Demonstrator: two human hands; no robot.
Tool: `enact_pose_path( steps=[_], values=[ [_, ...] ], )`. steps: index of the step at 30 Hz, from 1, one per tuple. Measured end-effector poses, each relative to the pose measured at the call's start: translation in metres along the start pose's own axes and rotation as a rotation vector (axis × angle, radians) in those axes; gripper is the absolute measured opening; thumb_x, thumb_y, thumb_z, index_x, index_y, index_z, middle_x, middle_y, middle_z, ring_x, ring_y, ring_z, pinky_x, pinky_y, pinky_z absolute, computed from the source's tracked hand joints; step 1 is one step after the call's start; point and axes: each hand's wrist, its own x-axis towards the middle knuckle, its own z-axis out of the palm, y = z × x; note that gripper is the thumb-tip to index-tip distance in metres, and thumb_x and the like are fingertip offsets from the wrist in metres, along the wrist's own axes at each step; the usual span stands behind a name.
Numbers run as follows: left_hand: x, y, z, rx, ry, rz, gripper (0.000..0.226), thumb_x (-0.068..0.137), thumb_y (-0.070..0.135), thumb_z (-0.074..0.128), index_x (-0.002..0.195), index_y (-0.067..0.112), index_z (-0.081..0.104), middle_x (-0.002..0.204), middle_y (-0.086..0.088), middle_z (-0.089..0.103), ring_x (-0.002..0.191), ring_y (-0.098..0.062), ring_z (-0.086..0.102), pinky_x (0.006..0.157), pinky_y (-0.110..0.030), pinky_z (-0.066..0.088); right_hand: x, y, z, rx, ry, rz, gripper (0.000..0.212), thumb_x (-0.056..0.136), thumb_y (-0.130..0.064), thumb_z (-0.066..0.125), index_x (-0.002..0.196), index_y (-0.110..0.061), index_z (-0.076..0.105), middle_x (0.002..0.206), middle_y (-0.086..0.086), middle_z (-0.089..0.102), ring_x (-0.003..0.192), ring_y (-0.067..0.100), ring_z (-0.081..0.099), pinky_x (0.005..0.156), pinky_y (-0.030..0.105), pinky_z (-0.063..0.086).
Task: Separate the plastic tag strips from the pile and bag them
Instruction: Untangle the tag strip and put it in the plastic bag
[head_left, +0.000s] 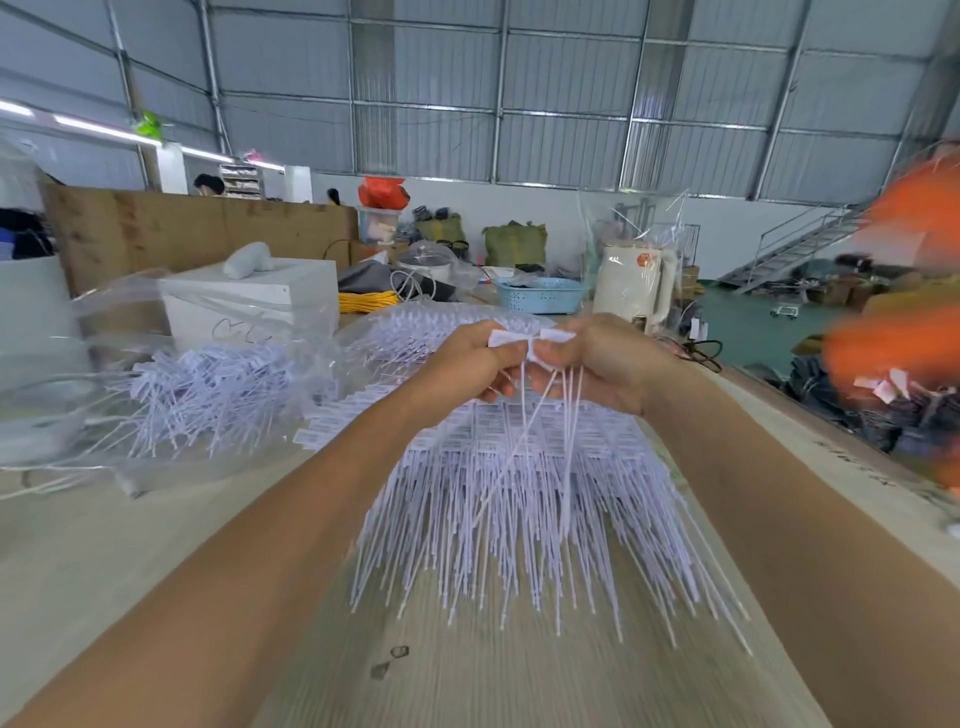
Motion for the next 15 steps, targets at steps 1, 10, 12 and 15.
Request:
enact_pose_path(
  steps=[1, 10, 12, 15],
  values=[
    [-0.001, 0.001, 0.0, 0.042, -0.03, -0.005, 0.015, 0.093, 0.017, 0.056, 0.078, 0.017, 0.051, 0.07, 0.0, 0.06, 0.057, -0.01, 0.057, 0.051, -0.021, 0.042, 0.0, 0.005, 0.002, -0.007, -0.022, 0.007, 0.025, 0.086, 0.005, 0.058, 0.11, 0.009, 0.053, 0.089, 0.018, 0.066, 0.075, 0.027, 0.068, 0.078, 0.041, 0.058],
    [-0.008, 0.002, 0.006, 0.211, -0.095, -0.002, 0.018, 0.079, 0.014, 0.063, 0.076, 0.02, 0.046, 0.077, 0.003, 0.05, 0.072, -0.013, 0.046, 0.065, -0.03, 0.034, 0.006, 0.021, 0.015, -0.017, 0.123, -0.093, 0.009, 0.085, 0.006, 0.06, 0.093, 0.005, 0.057, 0.079, 0.015, 0.062, 0.067, 0.021, 0.063, 0.071, 0.033, 0.058],
    [-0.007, 0.001, 0.01, 0.147, -0.035, -0.025, 0.025, 0.078, 0.009, 0.064, 0.084, 0.022, 0.044, 0.081, 0.002, 0.051, 0.073, -0.013, 0.049, 0.064, -0.028, 0.037, 0.006, 0.023, 0.015, -0.038, 0.146, -0.111, 0.006, 0.086, 0.005, 0.059, 0.09, 0.002, 0.056, 0.076, 0.014, 0.06, 0.065, 0.022, 0.06, 0.075, 0.035, 0.055],
    [-0.007, 0.0, 0.012, -0.144, -0.018, -0.151, 0.034, 0.083, 0.002, 0.06, 0.104, 0.021, 0.042, 0.087, -0.003, 0.06, 0.075, -0.016, 0.06, 0.065, -0.026, 0.045, 0.007, 0.023, 0.014, 0.002, 0.182, -0.144, 0.011, 0.088, 0.006, 0.056, 0.084, -0.004, 0.054, 0.071, 0.012, 0.057, 0.06, 0.02, 0.055, 0.066, 0.033, 0.051]
  ],
)
